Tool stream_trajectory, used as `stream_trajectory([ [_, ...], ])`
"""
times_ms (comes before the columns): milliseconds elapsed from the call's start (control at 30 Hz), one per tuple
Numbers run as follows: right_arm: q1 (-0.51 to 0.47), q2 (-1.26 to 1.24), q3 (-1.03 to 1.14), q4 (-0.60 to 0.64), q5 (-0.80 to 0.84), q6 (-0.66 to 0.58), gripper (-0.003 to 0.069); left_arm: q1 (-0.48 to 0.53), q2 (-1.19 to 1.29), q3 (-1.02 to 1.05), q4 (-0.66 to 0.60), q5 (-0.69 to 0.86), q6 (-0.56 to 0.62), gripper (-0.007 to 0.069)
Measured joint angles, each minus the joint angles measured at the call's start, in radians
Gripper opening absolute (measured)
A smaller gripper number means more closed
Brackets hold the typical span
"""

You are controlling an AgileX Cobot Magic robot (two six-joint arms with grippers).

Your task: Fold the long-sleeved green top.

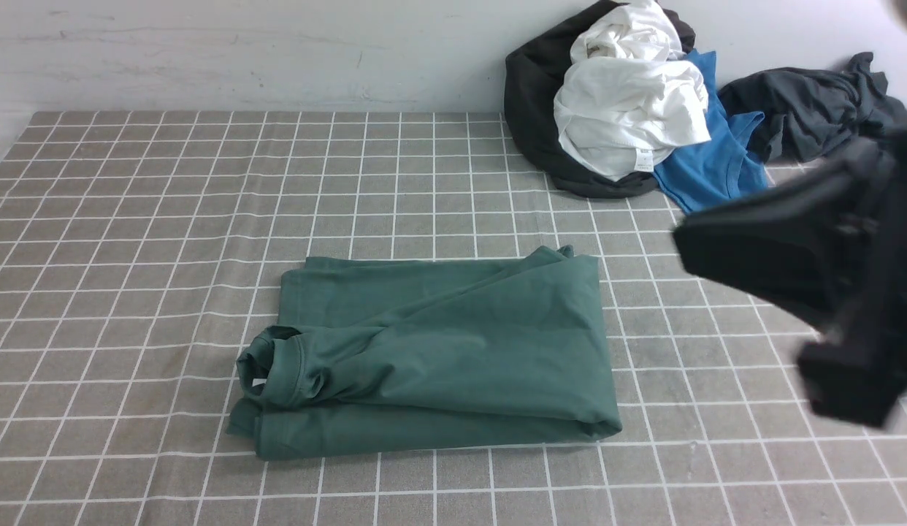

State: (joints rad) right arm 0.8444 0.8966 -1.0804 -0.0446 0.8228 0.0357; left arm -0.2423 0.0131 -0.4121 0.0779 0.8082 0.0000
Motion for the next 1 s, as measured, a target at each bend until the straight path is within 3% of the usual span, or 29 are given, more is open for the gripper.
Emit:
stream_trajectory([
  [300, 0.0, -0.302, 0.26, -0.019, -0.16, 0.059, -0.0014, 0.0, 0.0, 0.0, 0.0, 0.0, 0.0, -0.0007],
  [500, 0.0, -0.347, 0.288, -0.091, -0.084, 0.121, -0.0014, 0.0, 0.0, 0.0, 0.0, 0.0, 0.0, -0.0007],
  [633, 0.0, -0.347, 0.3, -0.112, -0.121, 0.156, -0.0014, 0.0, 0.0, 0.0, 0.0, 0.0, 0.0, -0.0007],
  [800, 0.0, -0.348, 0.387, -0.224, -0.278, 0.226, -0.0014, 0.0, 0.0, 0.0, 0.0, 0.0, 0.0, -0.0007],
  [1000, -0.04, -0.378, 0.536, -0.397, -0.491, 0.418, -0.0014, 0.0, 0.0, 0.0, 0.0, 0.0, 0.0, -0.0007],
])
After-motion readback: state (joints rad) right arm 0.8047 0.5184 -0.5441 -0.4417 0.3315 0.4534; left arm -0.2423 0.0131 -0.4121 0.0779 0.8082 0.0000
